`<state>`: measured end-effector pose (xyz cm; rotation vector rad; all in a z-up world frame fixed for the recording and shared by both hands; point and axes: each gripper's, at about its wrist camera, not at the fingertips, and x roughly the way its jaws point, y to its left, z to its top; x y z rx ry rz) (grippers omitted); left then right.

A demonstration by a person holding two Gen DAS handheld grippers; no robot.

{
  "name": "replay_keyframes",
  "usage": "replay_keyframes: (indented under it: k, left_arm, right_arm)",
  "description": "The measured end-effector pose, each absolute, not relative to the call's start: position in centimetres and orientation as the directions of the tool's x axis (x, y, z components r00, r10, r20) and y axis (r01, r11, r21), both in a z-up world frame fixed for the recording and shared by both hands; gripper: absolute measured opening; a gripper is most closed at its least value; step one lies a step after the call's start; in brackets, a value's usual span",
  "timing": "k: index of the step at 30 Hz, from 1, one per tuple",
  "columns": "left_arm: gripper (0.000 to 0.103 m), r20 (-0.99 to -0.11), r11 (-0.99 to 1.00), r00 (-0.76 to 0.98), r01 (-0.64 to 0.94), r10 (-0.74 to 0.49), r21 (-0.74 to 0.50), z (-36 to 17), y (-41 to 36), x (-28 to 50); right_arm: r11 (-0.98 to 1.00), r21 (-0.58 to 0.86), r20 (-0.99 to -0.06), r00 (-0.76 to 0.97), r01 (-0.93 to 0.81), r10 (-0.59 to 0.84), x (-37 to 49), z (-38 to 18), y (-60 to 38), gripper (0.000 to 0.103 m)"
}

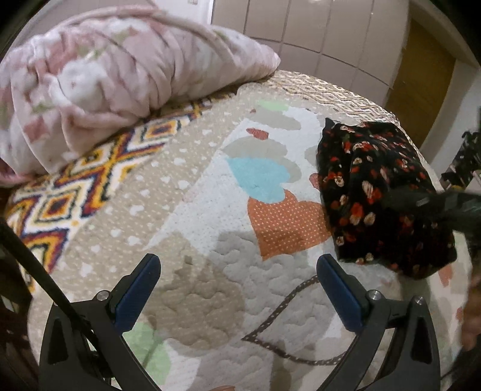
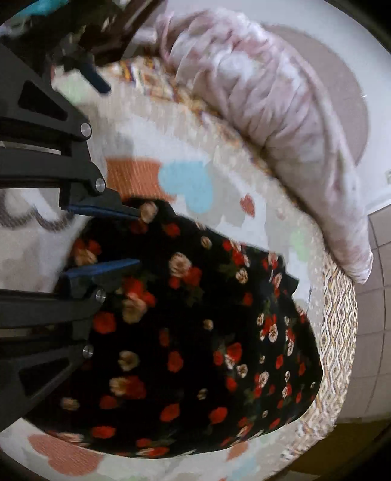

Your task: Fold large clothes

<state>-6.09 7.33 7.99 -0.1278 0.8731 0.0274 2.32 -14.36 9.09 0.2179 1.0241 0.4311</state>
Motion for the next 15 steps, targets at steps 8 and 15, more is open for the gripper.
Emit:
replay_keyframes:
  k: [8, 15]
  left_arm:
    - [0.103, -0.746, 0.993, 0.665, -0.06, -0.036, -0.102, 8.8, 6.8, -7.4]
    - [0.103, -0.732, 0.996, 0.68, -0.02, -0.047, -0.083, 9.2, 5.6, -8.0]
  right_arm:
    - [0.824, 0.565, -0.672, 0.551, -0.051, 0.495, 0.6, 8.5, -24.0, 0.027]
    - [0.713, 0.701, -0.606, 0.514, -0.016, 0.607, 1.3, 5.8, -25.9, 0.02]
